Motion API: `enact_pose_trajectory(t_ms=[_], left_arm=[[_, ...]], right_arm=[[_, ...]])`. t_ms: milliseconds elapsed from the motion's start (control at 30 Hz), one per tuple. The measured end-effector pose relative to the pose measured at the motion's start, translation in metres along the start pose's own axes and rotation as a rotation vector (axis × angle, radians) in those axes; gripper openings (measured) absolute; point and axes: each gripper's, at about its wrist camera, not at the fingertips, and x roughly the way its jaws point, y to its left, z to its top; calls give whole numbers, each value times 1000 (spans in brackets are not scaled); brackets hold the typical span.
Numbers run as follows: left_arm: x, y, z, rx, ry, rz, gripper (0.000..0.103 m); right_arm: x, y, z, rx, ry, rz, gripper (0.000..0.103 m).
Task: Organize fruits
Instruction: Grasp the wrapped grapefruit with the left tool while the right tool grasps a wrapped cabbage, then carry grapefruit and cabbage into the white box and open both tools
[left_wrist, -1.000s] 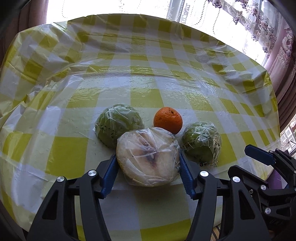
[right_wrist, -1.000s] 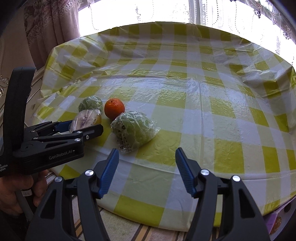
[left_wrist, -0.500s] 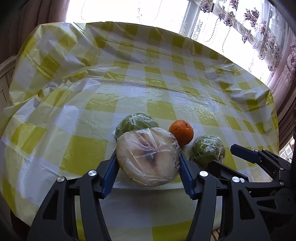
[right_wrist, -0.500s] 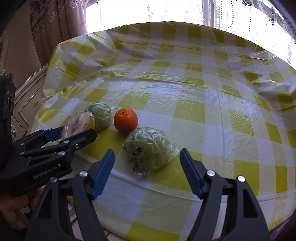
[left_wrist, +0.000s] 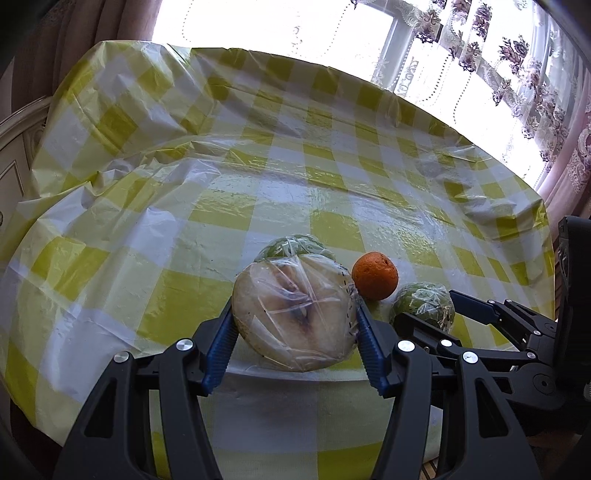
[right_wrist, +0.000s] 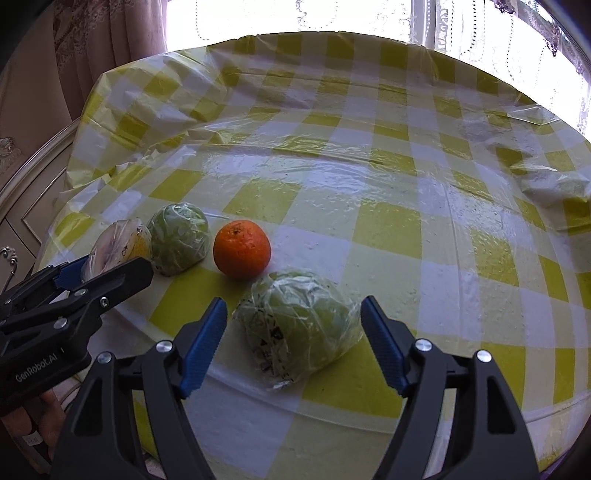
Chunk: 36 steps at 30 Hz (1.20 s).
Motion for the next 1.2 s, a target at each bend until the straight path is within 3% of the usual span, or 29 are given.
enact_pose_trajectory(t_ms=[100, 200, 333, 1200], left_arm=[[0, 0, -1, 1, 0, 0, 58], [0, 0, -1, 2, 1, 1, 58], [-1, 0, -1, 6, -1, 3, 58], [-31, -64, -6, 179, -34, 7, 57]], right_arm=[[4, 2, 1, -2, 8, -7, 76], [7, 5, 1, -13, 18, -31, 65], [5, 5, 0, -13, 12, -33, 62], [-65, -50, -43, 118, -56, -66, 62]])
